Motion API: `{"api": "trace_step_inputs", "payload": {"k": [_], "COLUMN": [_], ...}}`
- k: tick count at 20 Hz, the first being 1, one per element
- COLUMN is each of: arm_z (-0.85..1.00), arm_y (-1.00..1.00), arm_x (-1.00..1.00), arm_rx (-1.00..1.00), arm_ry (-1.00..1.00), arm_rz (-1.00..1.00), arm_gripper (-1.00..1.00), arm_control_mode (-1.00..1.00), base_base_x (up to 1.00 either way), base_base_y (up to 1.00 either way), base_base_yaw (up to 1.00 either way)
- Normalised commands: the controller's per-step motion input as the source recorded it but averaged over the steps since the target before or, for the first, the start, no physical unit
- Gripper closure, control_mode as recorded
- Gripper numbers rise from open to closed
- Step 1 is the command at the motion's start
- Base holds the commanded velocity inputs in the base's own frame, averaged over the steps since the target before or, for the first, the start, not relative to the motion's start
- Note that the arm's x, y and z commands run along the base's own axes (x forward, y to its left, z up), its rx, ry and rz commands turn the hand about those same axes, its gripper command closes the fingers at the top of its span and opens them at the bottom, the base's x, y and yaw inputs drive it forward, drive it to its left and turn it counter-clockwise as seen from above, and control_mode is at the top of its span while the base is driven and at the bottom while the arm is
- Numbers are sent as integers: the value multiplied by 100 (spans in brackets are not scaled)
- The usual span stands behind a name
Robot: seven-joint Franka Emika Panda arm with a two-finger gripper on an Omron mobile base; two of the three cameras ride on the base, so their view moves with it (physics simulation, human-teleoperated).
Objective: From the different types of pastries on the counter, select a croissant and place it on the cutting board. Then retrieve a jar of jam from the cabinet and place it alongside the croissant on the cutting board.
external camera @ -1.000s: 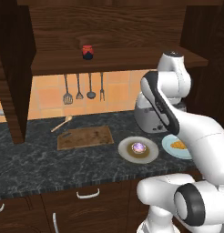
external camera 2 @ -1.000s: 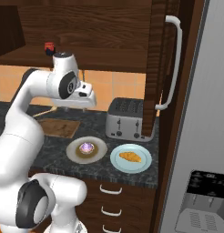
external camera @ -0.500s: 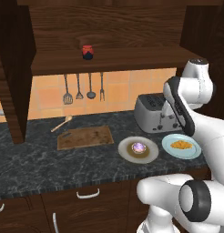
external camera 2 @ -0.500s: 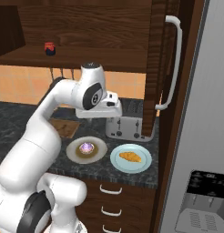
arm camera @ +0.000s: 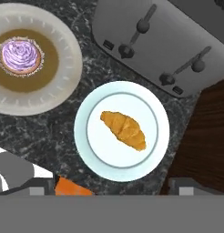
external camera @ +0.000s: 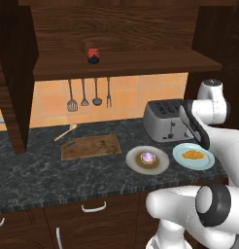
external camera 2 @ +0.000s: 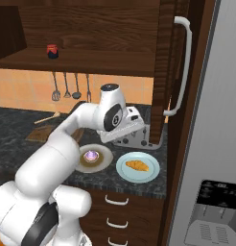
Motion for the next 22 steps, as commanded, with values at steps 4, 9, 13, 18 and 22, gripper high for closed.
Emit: {"api": "trace_step_inputs", "payload": {"k": [4, 9, 13, 18, 22], "arm_z": [-13, -24, -3, -36, -28], "arm_y": [-31, -28, 0, 1, 0], "arm_x": [17, 25, 8, 0, 0], "arm_rx": [0, 0, -1, -11, 0], "arm_ry": [0, 0, 3, 8, 0], "arm_rz": [28, 21, 0, 0, 0], "arm_gripper": [-100, -100, -100, -100, -100], "arm_control_mode": [-100, -100, -100, -100, -100], "base_base_x": [0, 0, 0, 0, 0], "base_base_y": [0, 0, 0, 0, 0], "base_base_yaw": [0, 0, 0, 0, 0]}}
